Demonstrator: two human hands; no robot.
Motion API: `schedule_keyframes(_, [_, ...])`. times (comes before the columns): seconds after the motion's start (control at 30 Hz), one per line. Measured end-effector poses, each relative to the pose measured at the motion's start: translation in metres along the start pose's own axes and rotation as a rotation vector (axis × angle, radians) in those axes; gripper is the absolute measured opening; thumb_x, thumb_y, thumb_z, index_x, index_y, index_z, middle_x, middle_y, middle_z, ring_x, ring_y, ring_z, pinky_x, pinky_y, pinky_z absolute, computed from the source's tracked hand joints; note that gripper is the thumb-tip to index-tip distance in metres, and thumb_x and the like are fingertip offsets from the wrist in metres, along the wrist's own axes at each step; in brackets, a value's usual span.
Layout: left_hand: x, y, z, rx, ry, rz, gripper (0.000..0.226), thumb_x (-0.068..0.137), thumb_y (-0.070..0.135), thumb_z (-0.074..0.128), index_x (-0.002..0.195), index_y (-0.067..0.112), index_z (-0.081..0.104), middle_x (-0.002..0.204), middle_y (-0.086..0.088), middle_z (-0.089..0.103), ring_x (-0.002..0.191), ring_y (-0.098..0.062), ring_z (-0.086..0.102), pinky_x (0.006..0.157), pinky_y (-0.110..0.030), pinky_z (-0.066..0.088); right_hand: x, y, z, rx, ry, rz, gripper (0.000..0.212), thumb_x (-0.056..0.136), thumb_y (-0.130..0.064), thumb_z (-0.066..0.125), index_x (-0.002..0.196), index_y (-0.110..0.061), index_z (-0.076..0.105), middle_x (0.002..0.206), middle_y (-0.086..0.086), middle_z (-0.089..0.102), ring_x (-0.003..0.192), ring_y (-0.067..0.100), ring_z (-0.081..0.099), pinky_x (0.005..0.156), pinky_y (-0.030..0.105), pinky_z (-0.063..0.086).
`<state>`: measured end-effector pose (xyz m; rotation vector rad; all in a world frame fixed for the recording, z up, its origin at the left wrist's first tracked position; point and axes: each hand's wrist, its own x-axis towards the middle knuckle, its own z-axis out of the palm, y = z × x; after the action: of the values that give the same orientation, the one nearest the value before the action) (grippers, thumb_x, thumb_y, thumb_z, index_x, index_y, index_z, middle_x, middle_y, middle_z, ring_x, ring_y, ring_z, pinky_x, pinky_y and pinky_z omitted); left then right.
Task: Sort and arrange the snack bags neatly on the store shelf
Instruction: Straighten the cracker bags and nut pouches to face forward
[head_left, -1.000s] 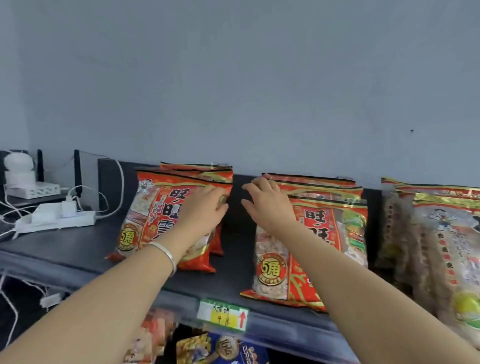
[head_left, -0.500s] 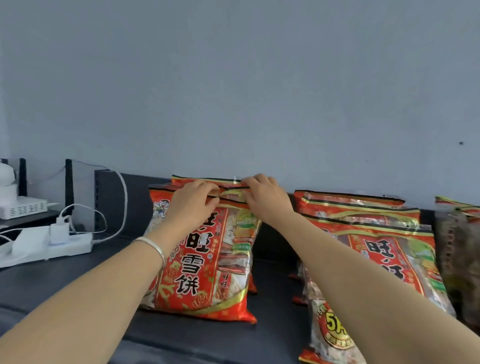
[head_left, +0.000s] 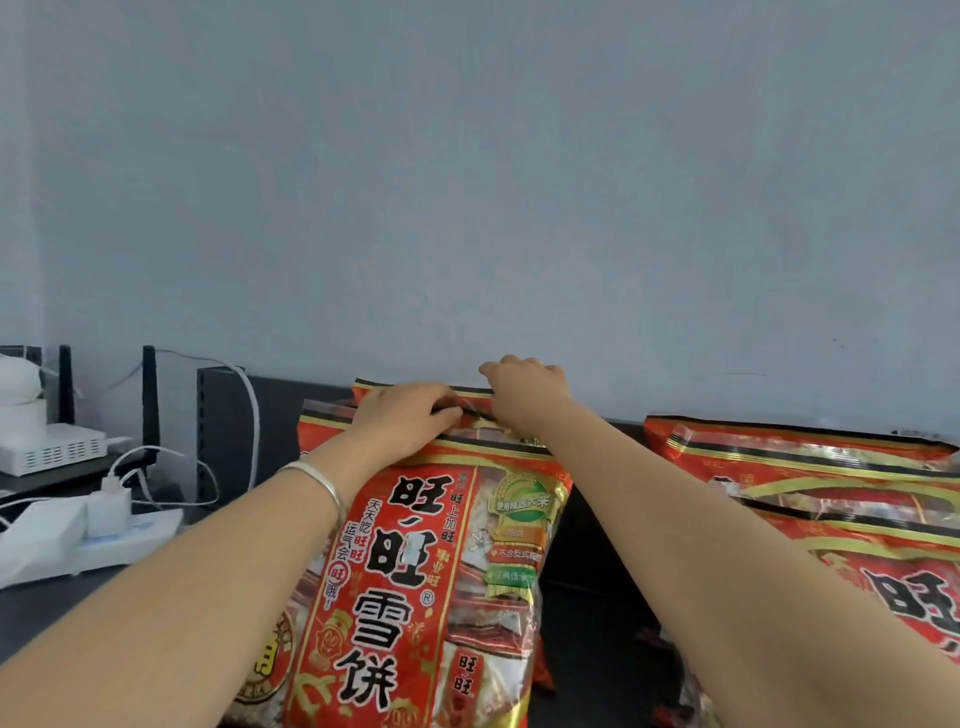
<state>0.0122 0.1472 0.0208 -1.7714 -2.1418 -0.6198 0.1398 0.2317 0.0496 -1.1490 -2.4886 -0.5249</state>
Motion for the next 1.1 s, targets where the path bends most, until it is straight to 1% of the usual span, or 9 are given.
schedule_keyframes(0.2, [0.011,-0.003,0.007,0.006,0.025,0.053,0.019,0.099,0.04,0.038,0.102,0.027,0.052,0.105,0.004,0.064,0.095,-0.018,0.058,0.083,-0.035,0.04,0.014,-0.006,0.01,0.097,-0.044,0.131,0.023,0.097,-0.023,0.045,0.118,-0.016,0.052,0.114,0.007,0.06,0.099,0.026,0.059,0.073,0.032,0.042])
schedule_keyframes(0.3, [0.015,-0.005,0.011,0.009,0.053,0.085,0.017,0.1,0.036,0.037,0.097,0.026,0.05,0.094,0.004,0.063,0.081,-0.016,0.056,0.068,-0.031,0.04,0.01,-0.005,0.008,0.068,-0.019,0.116,0.017,0.098,-0.018,0.04,0.113,-0.017,0.05,0.105,0.006,0.059,0.09,0.027,0.057,0.069,0.033,0.041])
schedule_keyframes(0.37, [0.016,-0.005,0.012,0.002,0.073,0.095,0.017,0.1,0.036,0.037,0.098,0.026,0.051,0.093,0.004,0.064,0.08,-0.016,0.057,0.068,-0.033,0.045,0.005,0.001,0.002,0.071,0.023,0.108,0.014,0.098,-0.017,0.038,0.106,-0.019,0.049,0.1,0.006,0.059,0.083,0.026,0.053,0.067,0.033,0.039])
schedule_keyframes(0.47, [0.018,0.001,0.012,-0.004,0.102,0.107,0.018,0.1,0.036,0.037,0.099,0.027,0.053,0.094,0.006,0.064,0.084,-0.017,0.059,0.072,-0.034,0.047,0.0,0.017,-0.004,0.07,0.048,0.131,0.011,0.098,-0.018,0.038,0.098,-0.023,0.048,0.1,0.004,0.06,0.084,0.026,0.056,0.064,0.032,0.038])
schedule_keyframes(0.63, [0.022,0.007,0.01,-0.017,0.137,0.105,0.018,0.1,0.036,0.037,0.092,0.029,0.052,0.092,0.008,0.063,0.08,-0.014,0.055,0.068,-0.03,0.036,-0.003,0.035,-0.004,0.087,0.022,0.168,0.015,0.096,-0.02,0.042,0.103,-0.025,0.054,0.104,0.002,0.061,0.091,0.024,0.058,0.067,0.032,0.04])
schedule_keyframes(0.8, [0.021,0.009,0.016,-0.039,0.145,0.082,0.019,0.1,0.036,0.038,0.099,0.027,0.054,0.097,0.006,0.065,0.088,-0.017,0.058,0.08,-0.034,0.037,-0.002,0.035,0.007,0.13,0.015,0.219,0.022,0.096,-0.021,0.042,0.112,-0.026,0.056,0.111,0.003,0.063,0.096,0.026,0.059,0.077,0.036,0.04])
schedule_keyframes(0.9, [0.021,0.008,0.014,-0.106,0.215,0.077,0.019,0.099,0.036,0.039,0.108,0.025,0.053,0.105,0.005,0.065,0.098,-0.019,0.059,0.091,-0.038,0.034,-0.006,0.026,0.001,0.06,0.202,0.162,0.029,0.097,-0.028,0.043,0.123,-0.025,0.054,0.121,0.002,0.059,0.109,0.027,0.055,0.089,0.041,0.038])
schedule_keyframes(0.97, [0.019,0.003,0.012,-0.116,0.299,0.085,0.021,0.098,0.035,0.042,0.113,0.025,0.053,0.112,0.004,0.063,0.107,-0.02,0.055,0.096,-0.04,0.033,-0.011,0.014,-0.004,0.023,0.331,0.075,0.029,0.097,-0.035,0.043,0.117,-0.023,0.059,0.117,0.002,0.061,0.11,0.026,0.053,0.089,0.04,0.038])
schedule_keyframes(1.1, [0.006,-0.019,0.006,-0.083,0.416,0.115,0.025,0.097,0.037,0.041,0.112,0.024,0.056,0.122,0.003,0.057,0.117,-0.019,0.048,0.1,-0.04,0.031,-0.014,-0.014,-0.002,0.006,0.182,-0.032,0.038,0.097,-0.049,0.04,0.113,-0.022,0.061,0.108,-0.001,0.067,0.105,0.023,0.059,0.087,0.039,0.039])
